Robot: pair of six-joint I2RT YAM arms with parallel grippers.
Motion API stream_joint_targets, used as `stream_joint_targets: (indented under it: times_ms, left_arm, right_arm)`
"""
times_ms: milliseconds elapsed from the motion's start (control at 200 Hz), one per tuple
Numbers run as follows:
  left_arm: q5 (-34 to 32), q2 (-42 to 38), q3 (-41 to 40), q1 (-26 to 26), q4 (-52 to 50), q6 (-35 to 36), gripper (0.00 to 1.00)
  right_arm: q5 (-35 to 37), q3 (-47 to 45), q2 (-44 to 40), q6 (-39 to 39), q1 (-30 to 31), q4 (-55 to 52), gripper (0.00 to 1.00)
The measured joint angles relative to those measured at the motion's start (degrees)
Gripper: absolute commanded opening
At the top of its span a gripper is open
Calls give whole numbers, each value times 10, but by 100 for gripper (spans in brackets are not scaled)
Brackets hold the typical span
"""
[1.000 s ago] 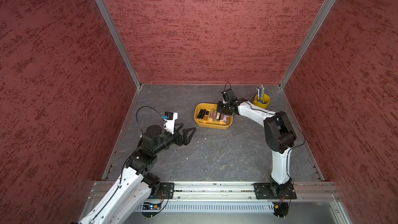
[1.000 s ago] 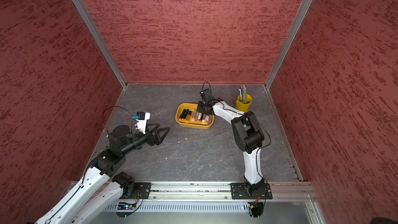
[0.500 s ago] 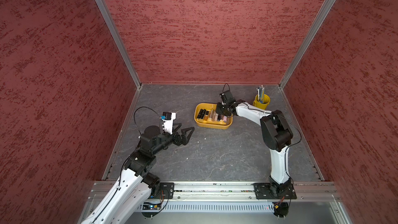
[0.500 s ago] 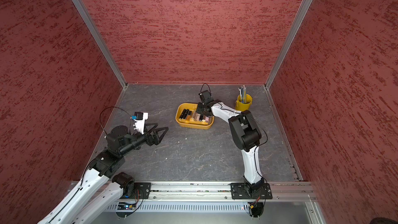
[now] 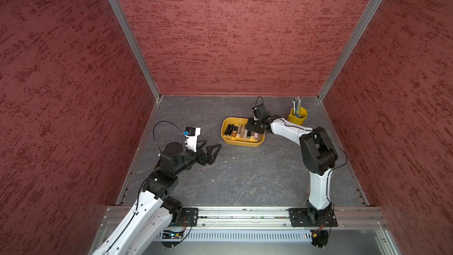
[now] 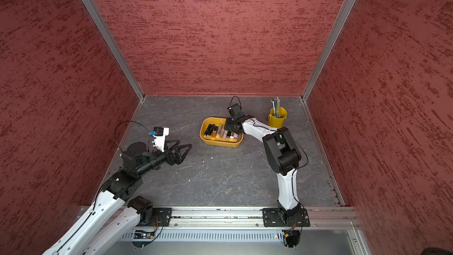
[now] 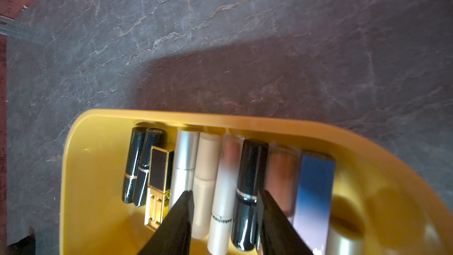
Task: Put the lipstick into the storage box
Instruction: Place the lipstick in the storage box, then reset both arms
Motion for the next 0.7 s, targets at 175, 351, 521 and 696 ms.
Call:
stream_joint_targets:
  times_ms: [175, 351, 521, 696]
  left_arm:
    - [0, 10, 0, 2, 0, -10, 100]
    - [-1, 17, -2, 2, 5, -23, 100]
    - [-17, 28, -10, 3, 12, -41, 100]
    - [-42, 41, -10, 6, 19, -52, 100]
  right_arm:
    - [-43, -31, -46, -1, 0, 18, 55]
    - [-96, -66, -106, -19, 0, 35, 63]
    - [-145, -102, -185, -53, 0, 50, 72]
    - [-155, -152, -280, -102, 0, 53, 80]
